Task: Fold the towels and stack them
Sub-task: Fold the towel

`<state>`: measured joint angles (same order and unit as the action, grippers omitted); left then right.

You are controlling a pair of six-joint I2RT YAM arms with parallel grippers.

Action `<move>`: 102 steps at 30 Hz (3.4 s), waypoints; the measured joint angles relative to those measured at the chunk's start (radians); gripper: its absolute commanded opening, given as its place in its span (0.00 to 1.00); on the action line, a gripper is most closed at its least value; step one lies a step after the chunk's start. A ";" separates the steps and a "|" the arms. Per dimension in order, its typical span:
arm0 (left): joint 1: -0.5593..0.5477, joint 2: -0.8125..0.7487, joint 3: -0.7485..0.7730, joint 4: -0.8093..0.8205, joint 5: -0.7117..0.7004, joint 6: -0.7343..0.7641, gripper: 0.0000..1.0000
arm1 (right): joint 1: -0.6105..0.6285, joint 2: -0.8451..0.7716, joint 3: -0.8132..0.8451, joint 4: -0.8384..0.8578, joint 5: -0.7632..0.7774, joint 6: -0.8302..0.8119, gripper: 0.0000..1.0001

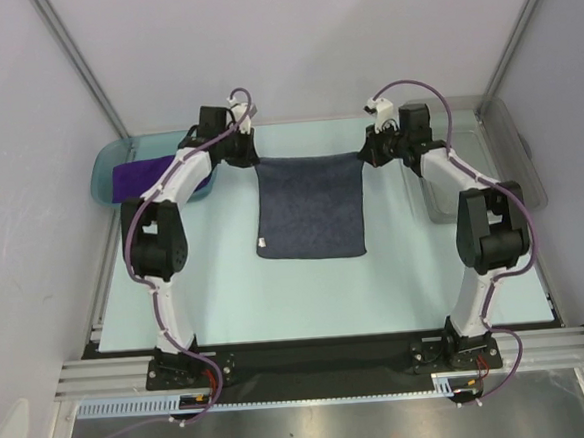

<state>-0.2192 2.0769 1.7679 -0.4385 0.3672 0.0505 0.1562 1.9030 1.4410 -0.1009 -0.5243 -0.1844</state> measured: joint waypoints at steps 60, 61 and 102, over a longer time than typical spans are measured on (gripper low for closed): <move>-0.126 -0.533 -0.737 -0.130 -0.264 -0.241 0.41 | 0.176 -0.561 -0.709 -0.172 0.235 0.494 0.38; -0.126 -0.541 -0.733 -0.128 -0.264 -0.250 0.41 | 0.176 -0.567 -0.697 -0.190 0.245 0.512 0.36; -0.090 -0.074 -0.432 0.111 -0.088 -0.386 0.38 | 0.131 -0.011 -0.323 0.008 0.320 0.490 0.06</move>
<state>-0.3096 2.0033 1.3361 -0.3275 0.2794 -0.3355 0.2871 1.8919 1.1175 -0.0929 -0.2039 0.3054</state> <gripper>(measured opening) 0.377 0.065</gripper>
